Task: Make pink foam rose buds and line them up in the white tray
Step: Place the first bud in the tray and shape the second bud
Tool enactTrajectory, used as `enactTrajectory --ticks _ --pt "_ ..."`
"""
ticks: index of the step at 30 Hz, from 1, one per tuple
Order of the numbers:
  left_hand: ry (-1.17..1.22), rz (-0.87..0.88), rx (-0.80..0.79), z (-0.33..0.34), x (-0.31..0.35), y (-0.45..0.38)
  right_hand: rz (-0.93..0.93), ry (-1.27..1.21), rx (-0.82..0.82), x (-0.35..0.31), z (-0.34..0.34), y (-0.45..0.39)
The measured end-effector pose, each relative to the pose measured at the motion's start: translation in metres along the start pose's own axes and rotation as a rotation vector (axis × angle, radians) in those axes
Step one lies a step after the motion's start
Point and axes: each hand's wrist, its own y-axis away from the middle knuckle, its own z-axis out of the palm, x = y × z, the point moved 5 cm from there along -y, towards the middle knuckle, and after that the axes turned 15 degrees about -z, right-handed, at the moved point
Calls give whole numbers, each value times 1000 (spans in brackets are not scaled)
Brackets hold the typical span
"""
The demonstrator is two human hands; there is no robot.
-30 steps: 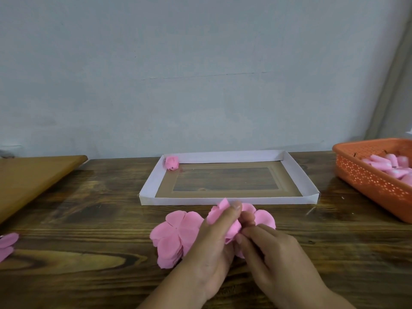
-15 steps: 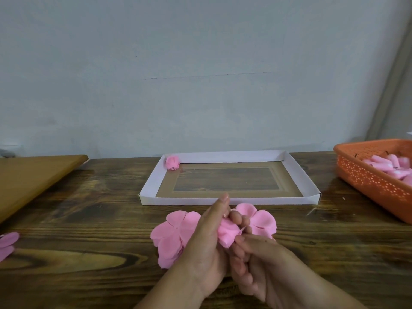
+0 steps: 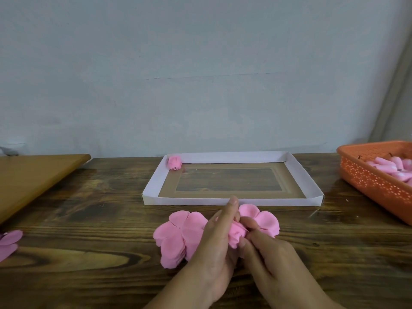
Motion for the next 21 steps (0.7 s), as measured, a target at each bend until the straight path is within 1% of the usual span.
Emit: enactTrajectory --ticks 6,10,13,16,18,20,21 --pt "-152 46 16 3 2 3 -7 -34 107 -5 -3 0" --pt "-177 25 69 0 2 3 -3 -115 38 -7 -1 -1" --pt "-104 -23 70 -3 3 2 59 -189 -14 -4 1 -1" --pt "15 -74 17 -6 0 -2 223 -392 -39 -1 5 0" --pt "46 -47 -3 -8 1 -5 330 -586 -52 0 9 0" --pt "57 -15 -23 -9 3 -6 444 -880 -18 -3 12 -1" --pt "76 -4 -35 -9 4 -6 546 -1075 30 -2 16 1"
